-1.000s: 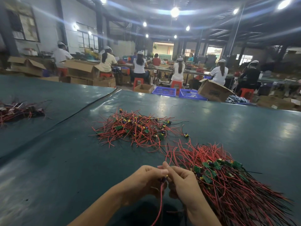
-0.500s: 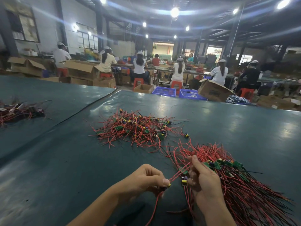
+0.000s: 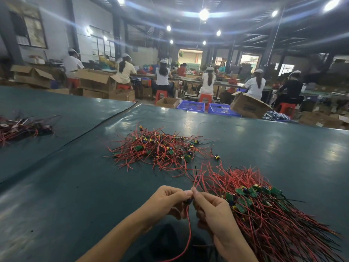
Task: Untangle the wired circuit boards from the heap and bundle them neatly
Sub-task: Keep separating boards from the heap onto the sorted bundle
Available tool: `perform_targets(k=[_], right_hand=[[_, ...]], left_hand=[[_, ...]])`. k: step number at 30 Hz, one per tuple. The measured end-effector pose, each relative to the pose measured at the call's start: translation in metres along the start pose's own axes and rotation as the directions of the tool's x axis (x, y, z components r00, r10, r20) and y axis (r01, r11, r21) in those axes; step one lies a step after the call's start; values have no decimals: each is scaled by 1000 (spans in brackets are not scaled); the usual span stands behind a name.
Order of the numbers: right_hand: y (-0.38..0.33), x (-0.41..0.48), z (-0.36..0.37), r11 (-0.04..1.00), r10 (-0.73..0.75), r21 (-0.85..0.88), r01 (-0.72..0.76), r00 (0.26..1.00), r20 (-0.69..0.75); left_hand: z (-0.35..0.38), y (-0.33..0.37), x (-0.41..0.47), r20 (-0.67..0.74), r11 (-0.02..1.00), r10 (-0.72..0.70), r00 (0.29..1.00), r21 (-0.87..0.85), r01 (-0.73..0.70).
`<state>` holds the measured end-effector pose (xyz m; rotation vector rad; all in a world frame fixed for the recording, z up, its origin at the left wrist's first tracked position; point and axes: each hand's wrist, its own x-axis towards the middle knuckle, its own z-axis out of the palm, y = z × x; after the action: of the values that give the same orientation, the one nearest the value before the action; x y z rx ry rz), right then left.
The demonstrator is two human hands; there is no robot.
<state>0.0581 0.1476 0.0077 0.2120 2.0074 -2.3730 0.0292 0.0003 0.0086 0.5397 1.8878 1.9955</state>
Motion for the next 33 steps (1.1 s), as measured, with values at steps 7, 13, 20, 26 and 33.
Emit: perform_targets(k=[7,13,20,26,33], right_hand=[[2,6,-3,997,-49,51,56,991,-123],[-1,16,-22,965,-29,237,110,947,-321],[-8,15,-35,938,-63,285,199,904,-424],[-20,10,-35,940,-172,223,258,923,-344],[-8,11,-20,972,-223,22,235,944,-243]], left_hand=[[0,3,-2,72,1000,9,997,23,-11],[1,3,-5,186,997,5,982,74,-19],[1,-6,0,107,971,-25,994,238,-1],[23,-7,25,-29,781,67,997,624,-35],[22,4,42,60,178,157,986,980,-88]])
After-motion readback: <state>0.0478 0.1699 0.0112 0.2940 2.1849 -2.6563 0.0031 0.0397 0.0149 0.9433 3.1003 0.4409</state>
